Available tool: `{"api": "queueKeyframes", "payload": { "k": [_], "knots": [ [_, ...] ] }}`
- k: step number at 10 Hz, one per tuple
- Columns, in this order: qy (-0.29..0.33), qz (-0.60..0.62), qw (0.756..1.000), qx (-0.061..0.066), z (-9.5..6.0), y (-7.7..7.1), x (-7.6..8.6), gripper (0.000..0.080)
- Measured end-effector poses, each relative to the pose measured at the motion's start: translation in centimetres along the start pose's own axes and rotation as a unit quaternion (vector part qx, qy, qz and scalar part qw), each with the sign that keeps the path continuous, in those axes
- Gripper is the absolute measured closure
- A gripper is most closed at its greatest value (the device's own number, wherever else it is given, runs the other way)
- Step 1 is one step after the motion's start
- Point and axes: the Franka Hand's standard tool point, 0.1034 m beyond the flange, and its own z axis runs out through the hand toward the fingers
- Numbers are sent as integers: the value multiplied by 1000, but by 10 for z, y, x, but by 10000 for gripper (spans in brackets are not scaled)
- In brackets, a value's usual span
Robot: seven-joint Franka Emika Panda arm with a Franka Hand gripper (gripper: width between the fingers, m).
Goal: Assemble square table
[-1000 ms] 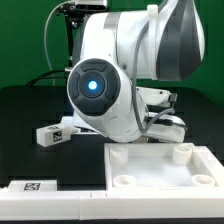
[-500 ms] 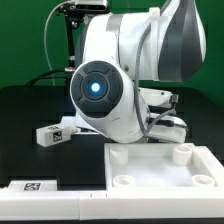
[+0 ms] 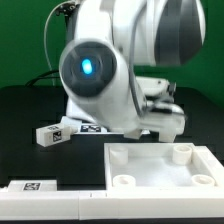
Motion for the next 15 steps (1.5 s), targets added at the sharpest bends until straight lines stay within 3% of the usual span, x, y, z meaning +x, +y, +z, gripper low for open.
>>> {"api": "queueKeyframes", "payload": {
  "k": [1,2,3,5,6,7,9,10,13,15],
  "knots": [
    [47,-15,999,-3,-31,-10,-14,515],
    [96,-30,995,-9,-49,-21,-22,515],
    [134,-37,990,-15,-47,-23,-24,515],
    [196,-41,980,-7,-47,-26,-19,514],
    [238,-44,970,-5,-50,-32,-18,514],
    [275,-54,960,-12,-56,-47,-23,514],
    [347,-82,934,1,-98,-80,-31,514],
    [384,-91,919,9,-106,-88,-35,514],
    [454,-94,886,18,-102,-89,-28,514],
    [519,-100,849,26,-106,-96,-24,514]
  ]
}}
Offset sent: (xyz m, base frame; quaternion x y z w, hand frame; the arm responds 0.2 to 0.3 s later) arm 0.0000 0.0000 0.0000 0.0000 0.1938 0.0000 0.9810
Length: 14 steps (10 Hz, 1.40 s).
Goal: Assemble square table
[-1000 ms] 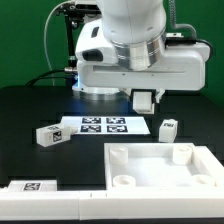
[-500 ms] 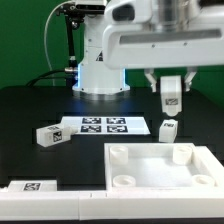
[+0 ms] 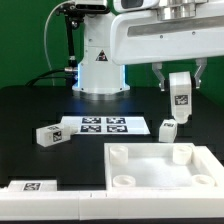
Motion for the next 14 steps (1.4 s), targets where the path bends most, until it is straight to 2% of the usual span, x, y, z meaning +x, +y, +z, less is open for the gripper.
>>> {"api": "queueKeyframes", "payload": {
  "k": [1,2,3,5,6,7,8,9,13,14],
  "knots": [
    [25,-21,999,-4,-1,-11,9,514],
    [64,-53,997,-4,2,-15,20,514],
    [79,-62,995,-6,6,-9,23,514],
    [79,-61,995,-5,7,-10,21,514],
    [76,-83,994,-10,8,-7,24,514],
    [72,-131,988,-25,11,-1,39,514],
    [64,-163,984,-35,14,-4,53,514],
    [62,-177,982,-36,15,-9,64,514],
    [64,-176,982,-35,21,-8,59,514],
    [81,-174,981,-31,31,-13,58,514]
  ]
}}
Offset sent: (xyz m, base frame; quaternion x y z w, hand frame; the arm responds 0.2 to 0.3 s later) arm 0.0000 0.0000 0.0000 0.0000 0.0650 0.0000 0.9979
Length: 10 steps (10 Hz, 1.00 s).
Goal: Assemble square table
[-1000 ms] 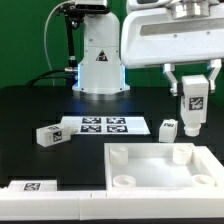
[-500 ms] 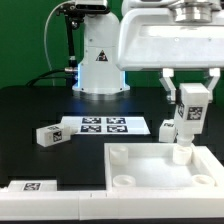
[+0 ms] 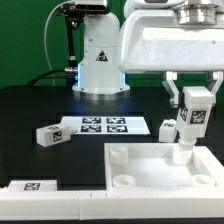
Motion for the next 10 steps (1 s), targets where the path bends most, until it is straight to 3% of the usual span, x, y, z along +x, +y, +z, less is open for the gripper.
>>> {"api": "queueKeyframes", "payload": {
  "k": [4,10],
  "knots": [
    [23,-6,1000,-3,13,-4,3,514],
    [16,-13,1000,-3,31,-13,-9,514]
  ]
}}
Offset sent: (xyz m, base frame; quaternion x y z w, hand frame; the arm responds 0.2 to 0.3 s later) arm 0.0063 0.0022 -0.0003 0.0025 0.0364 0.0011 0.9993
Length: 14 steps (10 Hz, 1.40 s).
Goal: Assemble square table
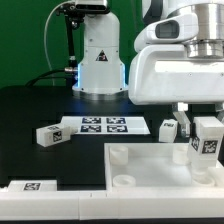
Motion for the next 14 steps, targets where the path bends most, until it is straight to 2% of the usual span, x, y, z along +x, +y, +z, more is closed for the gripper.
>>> {"api": "queueKeyframes", "payload": {
  "k": [4,7,12,14],
  "knots": [
    [12,-3,1000,1,3,-5,2,514],
    [10,-7,1000,-3,15,-4,-8,514],
    [13,-7,1000,-3,16,-5,-8,514],
    [5,-6,1000,-3,16,-3,-9,262]
  ]
}}
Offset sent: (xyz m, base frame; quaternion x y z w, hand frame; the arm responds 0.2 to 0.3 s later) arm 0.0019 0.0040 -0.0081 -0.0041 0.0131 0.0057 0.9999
